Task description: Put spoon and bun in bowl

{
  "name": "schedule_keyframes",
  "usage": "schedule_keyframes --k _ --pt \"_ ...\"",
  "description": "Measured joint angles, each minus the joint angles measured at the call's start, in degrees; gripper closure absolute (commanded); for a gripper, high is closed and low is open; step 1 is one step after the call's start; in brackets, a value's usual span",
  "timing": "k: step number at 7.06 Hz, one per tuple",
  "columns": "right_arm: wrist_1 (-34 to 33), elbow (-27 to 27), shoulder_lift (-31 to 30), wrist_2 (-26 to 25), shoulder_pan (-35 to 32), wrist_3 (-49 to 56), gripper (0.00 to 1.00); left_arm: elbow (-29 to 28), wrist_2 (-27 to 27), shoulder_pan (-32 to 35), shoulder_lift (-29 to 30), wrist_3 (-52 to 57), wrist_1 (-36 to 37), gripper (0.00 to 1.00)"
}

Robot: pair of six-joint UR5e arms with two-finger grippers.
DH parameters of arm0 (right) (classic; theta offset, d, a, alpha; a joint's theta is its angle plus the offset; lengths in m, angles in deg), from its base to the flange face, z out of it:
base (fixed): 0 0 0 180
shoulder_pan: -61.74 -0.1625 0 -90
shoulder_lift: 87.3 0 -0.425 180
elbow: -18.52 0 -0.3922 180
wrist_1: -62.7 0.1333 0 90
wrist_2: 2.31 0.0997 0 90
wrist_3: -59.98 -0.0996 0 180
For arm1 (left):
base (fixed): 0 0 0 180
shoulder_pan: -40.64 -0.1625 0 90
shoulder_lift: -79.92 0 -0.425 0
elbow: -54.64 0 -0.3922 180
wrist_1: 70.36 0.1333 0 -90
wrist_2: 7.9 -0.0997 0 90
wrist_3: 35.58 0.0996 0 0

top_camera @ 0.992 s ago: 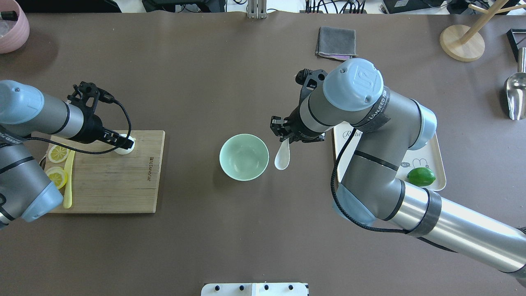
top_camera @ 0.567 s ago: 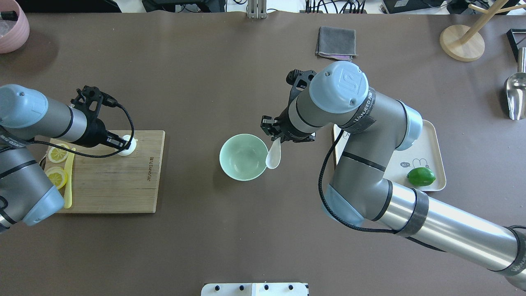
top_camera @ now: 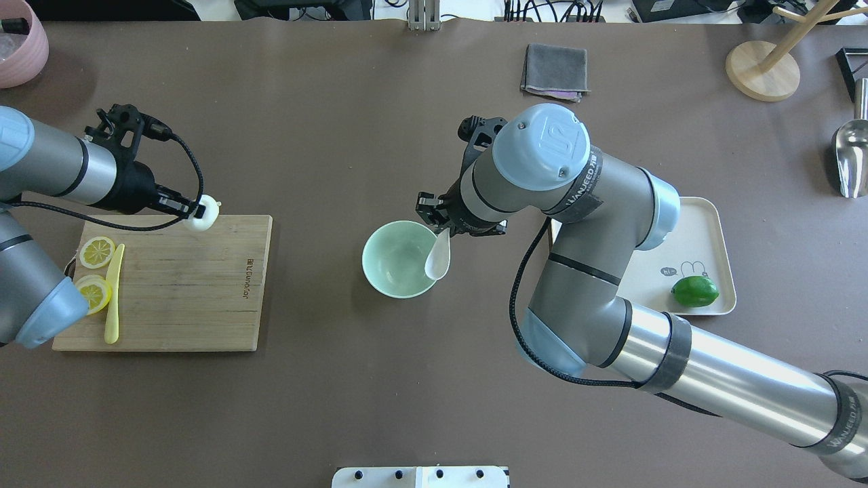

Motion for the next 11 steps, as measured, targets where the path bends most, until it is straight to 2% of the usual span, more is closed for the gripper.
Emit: schedule_keyframes --k 4,5,6,9,11 --pt "5.56 9.8 4.68 -4.12 1.33 -0.29 1.0 0.13 1.47 1.99 3.91 -0.14 2.92 1.0" --pt "6.69 10.75 4.82 -4.78 1.72 -0.32 0.79 0.09 1.48 2.01 4.08 -0.16 3.03 1.0" --pt "7.14 11.12 4.9 -5.06 2.02 -0.34 0.01 -0.07 1.48 2.06 4.31 -0.17 3.2 1.0" --pt "7.27 11.02 5.53 -5.09 2.28 -0.52 0.0 -0.26 1.5 2.11 5.27 -0.36 3.45 1.0" --pt "5.83 8.76 5.88 -2.78 1.17 -0.58 0.0 -0.17 1.58 1.81 7.28 -3.83 3.46 1.0"
